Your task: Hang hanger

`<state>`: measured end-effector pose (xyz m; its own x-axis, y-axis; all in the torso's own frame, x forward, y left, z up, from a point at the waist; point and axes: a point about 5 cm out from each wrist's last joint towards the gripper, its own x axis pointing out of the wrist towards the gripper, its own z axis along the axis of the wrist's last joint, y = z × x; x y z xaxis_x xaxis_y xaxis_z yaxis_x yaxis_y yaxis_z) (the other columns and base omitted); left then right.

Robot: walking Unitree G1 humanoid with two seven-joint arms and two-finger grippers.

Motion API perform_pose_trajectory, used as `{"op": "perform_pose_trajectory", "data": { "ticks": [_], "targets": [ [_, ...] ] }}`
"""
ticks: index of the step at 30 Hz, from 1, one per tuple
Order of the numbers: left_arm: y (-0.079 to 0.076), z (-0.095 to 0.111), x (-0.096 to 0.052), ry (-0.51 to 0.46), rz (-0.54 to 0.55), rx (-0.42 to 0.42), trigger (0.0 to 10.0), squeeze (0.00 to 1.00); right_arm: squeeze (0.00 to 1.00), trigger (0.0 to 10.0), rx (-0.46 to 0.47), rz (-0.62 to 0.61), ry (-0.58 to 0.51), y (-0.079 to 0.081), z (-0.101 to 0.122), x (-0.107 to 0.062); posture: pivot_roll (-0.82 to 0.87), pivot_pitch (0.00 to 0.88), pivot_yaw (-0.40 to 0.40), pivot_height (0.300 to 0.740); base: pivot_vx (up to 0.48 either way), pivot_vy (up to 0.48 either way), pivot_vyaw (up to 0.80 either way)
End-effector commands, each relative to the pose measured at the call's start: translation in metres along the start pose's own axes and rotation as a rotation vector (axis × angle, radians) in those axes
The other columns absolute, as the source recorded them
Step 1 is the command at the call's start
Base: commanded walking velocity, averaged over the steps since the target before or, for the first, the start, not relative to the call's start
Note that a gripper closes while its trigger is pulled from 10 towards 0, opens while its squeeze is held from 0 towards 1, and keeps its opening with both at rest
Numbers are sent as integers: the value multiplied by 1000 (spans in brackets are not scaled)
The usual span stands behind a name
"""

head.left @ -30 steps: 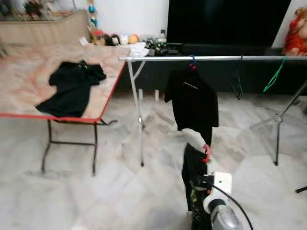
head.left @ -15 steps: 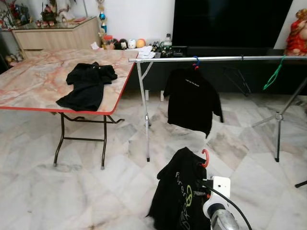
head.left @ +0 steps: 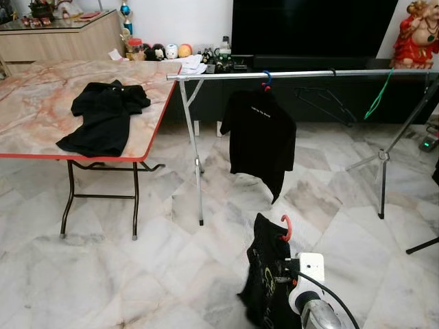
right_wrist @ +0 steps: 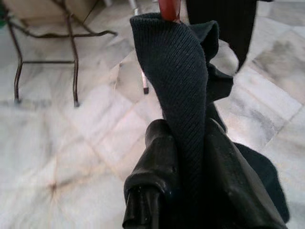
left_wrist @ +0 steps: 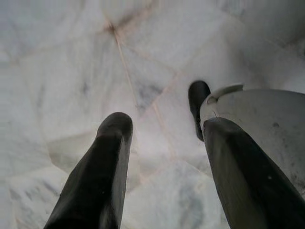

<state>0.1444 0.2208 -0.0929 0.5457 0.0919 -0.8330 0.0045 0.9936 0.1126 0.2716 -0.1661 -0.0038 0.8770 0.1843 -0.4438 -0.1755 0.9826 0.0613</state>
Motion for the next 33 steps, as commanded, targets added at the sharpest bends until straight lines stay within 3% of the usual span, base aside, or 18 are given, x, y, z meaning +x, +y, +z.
{"op": "perform_pose_trajectory", "data": {
  "ticks": [1, 4, 5, 8, 10, 11, 13, 17, 24, 27, 28, 29, 30, 33],
  "targets": [
    [1, -4, -2, -20, 2, 58, 10000, 0, 0, 10000, -77, 116, 6, 5, 11, 5, 37, 0, 52, 740, 0, 0, 0],
    [0, -2, -2, -46, -8, 106, 10000, 0, 0, 10000, -181, 192, 65, 4, 10, 5, 33, 0, 51, 740, 0, 0, 0],
    [0, 13, 0, -111, -20, 166, 10000, 0, 0, 10000, -246, 256, 73, 0, 14, 4, 29, 0, 50, 740, 0, 0, 0],
    [0, 120, 3, -411, -82, 263, 10000, 0, 0, 10000, -303, 321, 89, -8, 24, 4, 22, 0, 46, 740, 0, 0, 0],
    [-4, 134, 2, -443, -110, 328, 10000, 0, 0, 10000, -348, 356, 113, -11, 27, 3, 20, 0, 46, 740, 0, 0, 0],
    [-10, 150, -1, -487, -155, 400, 10000, 0, 0, 10000, -452, 440, 157, -13, 30, 1, 17, 0, 45, 740, 0, 0, 0],
    [-13, 155, -2, -500, -173, 425, 10000, 0, 0, 10000, -489, 468, 169, -14, 31, 0, 24, 0, 40, 740, 0, 0, 0],
    [-26, 167, -6, -499, -313, 634, 10000, 0, 0, 10000, -584, 621, 189, -18, 53, -4, 34, 0, 22, 740, 0, 0, 0],
    [-29, 164, -5, -448, -349, 750, 10000, 0, 0, 10000, -688, 739, 204, -20, 71, -9, 37, 0, 7, 740, 0, 0, 0],
    [-35, 148, -2, -395, -404, 765, 10000, 0, 0, 10000, -727, 832, 198, -16, 81, -17, 34, 0, 4, 740, 0, 0, 0],
    [-36, 144, -2, -385, -411, 768, 10000, 396, 0, 10000, -733, 846, 196, -16, 82, -18, 31, 0, 4, 740, 0, 0, 0],
    [-36, 144, -2, -385, -411, 768, 10000, 396, 0, 10000, -733, 846, 196, -16, 82, -18, 31, 0, 4, 740, 0, 0, 0],
    [-38, 139, -1, -370, -423, 772, 10000, 1000, 0, 10000, -745, 864, 193, -15, 85, -21, 29, 0, 4, 740, 0, 0, 0],
    [-38, 138, -1, -364, -438, 747, 10000, 1000, 0, 10000, -764, 879, 191, -15, 90, -24, 29, 0, 3, 740, 0, 0, 0]
  ]
}}
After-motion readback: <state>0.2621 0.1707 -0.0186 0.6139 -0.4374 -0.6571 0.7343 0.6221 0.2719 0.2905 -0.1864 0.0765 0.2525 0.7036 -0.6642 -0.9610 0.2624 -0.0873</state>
